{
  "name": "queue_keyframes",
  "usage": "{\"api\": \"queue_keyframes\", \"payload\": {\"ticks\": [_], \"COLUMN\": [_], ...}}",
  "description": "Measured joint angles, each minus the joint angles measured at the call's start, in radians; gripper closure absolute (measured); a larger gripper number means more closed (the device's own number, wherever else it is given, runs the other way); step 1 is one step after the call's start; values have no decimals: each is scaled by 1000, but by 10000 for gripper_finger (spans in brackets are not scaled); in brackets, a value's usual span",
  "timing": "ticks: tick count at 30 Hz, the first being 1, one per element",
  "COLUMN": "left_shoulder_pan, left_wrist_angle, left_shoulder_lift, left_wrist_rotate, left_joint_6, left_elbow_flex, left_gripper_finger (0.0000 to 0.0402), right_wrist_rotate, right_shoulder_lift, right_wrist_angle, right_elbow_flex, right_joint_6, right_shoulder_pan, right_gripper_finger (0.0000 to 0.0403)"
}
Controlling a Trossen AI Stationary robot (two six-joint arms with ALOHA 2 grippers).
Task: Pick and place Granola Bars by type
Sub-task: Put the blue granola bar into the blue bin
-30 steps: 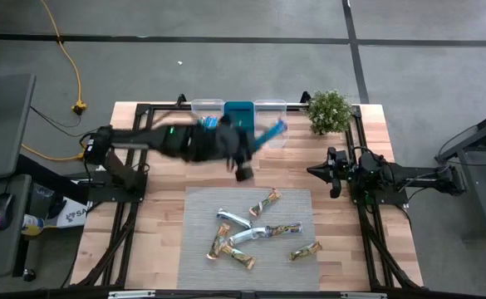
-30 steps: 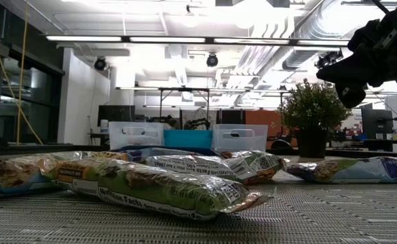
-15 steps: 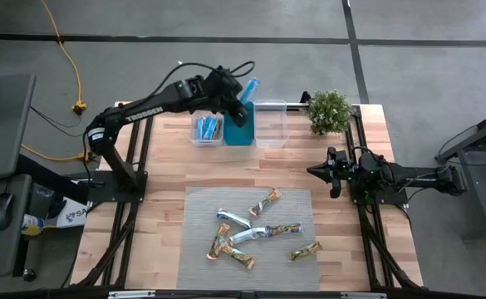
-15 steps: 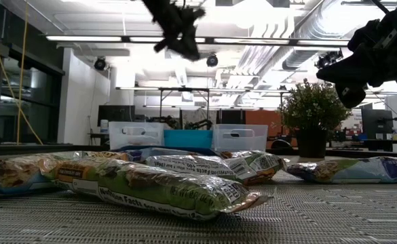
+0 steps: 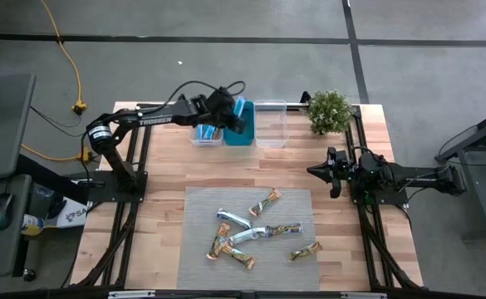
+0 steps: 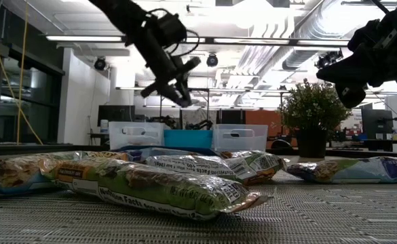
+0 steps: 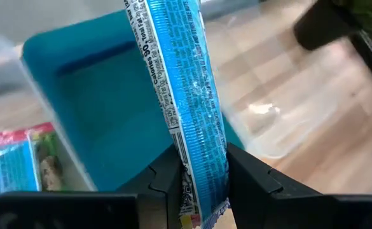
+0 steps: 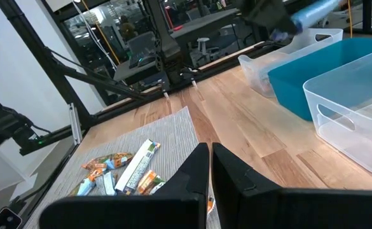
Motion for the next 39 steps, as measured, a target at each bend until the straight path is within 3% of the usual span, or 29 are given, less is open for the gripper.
{"api": "queue_keyframes", "payload": {"ticks": [7, 19, 25, 39], "left_shoulder_pan": [-2, -2, -2, -2], "left_wrist_angle": [27, 57, 150, 208], "left_shoulder_lift": [0, 5, 75, 115], "left_wrist_rotate": [-21, -23, 44, -18], "left_joint_6": [-36, 50, 71, 86], "left_elbow_flex": [-80, -89, -89, -89], "left_gripper_finger": [302, 302, 302, 302], "right_wrist_rotate": [0, 0, 0, 0], "right_shoulder_lift": [0, 0, 0, 0], "right_wrist_angle": [0, 0, 0, 0], "right_elbow_flex": [0, 0, 0, 0], "right_joint_6": [0, 0, 0, 0], "right_shoulder_pan": [0, 0, 0, 0], "right_gripper_finger": [402, 402, 402, 402]}}
